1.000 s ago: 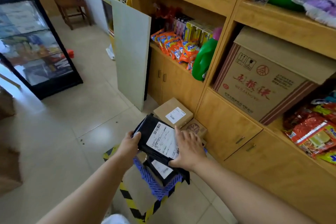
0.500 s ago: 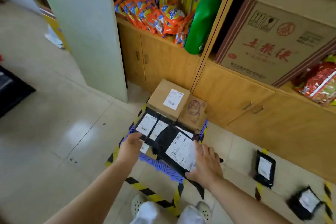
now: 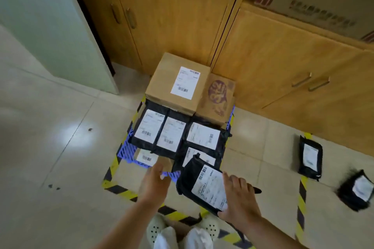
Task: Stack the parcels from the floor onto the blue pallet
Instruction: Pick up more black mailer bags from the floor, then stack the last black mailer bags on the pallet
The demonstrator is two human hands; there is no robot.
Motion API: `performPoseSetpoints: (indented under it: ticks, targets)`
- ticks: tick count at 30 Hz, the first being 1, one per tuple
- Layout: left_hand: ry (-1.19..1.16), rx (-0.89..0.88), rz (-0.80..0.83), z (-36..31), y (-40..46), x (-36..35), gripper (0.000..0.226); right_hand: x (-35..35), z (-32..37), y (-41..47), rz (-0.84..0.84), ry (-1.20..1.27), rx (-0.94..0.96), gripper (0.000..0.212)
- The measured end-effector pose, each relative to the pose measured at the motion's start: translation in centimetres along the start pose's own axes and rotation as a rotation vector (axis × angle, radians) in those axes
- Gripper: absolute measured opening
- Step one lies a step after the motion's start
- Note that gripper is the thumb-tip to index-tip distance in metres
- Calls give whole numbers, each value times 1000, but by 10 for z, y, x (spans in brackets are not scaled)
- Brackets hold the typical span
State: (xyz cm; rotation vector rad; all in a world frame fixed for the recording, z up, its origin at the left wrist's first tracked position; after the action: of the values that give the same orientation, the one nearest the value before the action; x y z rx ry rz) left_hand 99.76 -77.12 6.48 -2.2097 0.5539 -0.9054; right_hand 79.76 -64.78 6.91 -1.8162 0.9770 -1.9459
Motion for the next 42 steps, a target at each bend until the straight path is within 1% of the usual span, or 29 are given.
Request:
performPoseSetpoints:
  ticks: [2,4,6,8,13,16,17,19,22,25,27,30,36,38,40,42]
  targets:
    - [50,-16,22,13,27,-20,43,-28,0,32,-7,-4,19,112]
    - [164,-51,47,23,54,-36,45,-53,-1,62,-19,-8,25,116]
    - [257,-98,28,34,80,-49,45,-78,-3,93,-59,10,13,123]
    - [347,-148,-8,45,106,-61,51,-102,-7,123,-122,42,25,126]
    - [730,-338,-15,74,167,-88,87,-147,-19,179,-217,33,97,127]
    - [906,-565,-52,95,200,-101,116,-166,-25,195,-268,38,160,122]
    - [955,-613,-53,99,209,-105,124,-171,-26,197,-288,43,182,120]
    - [1025,-677,-40,108,226,-114,130,-179,-27,202,-335,70,216,114]
    - [1085,-688,-23,110,236,-126,130,-186,-27,210,-371,92,245,110]
    - [1111,-705,-30,118,237,-134,120,-189,-27,217,-395,70,268,108]
    - [1115,-749,-72,121,237,-138,117,-191,-26,220,-383,31,287,108]
    - [1101,-748,-93,121,236,-142,116,-190,-24,225,-345,-38,308,107]
    - [1073,-717,-143,113,234,-142,113,-183,-26,228,-337,-72,366,92]
    - [1068,-708,-147,108,232,-139,111,-181,-25,230,-344,-73,389,92]
    - [1085,-721,-148,102,232,-137,105,-180,-25,230,-342,-79,404,95]
    - [1089,-726,-142,98,234,-135,105,-178,-24,231,-324,-81,412,98]
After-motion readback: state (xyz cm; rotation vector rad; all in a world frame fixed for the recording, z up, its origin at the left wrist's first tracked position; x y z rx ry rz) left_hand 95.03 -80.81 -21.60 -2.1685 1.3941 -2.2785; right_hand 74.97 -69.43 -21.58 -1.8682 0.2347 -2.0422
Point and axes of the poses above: each hand's wrist, its own y-axis towards the middle knuckle, its own x-axis out of the back of the hand, z = x × y, the point moved 2 cm from there along y, towards the middle knuckle, and after that the axes turned 2 degrees about -y, right-handed, at the moved point
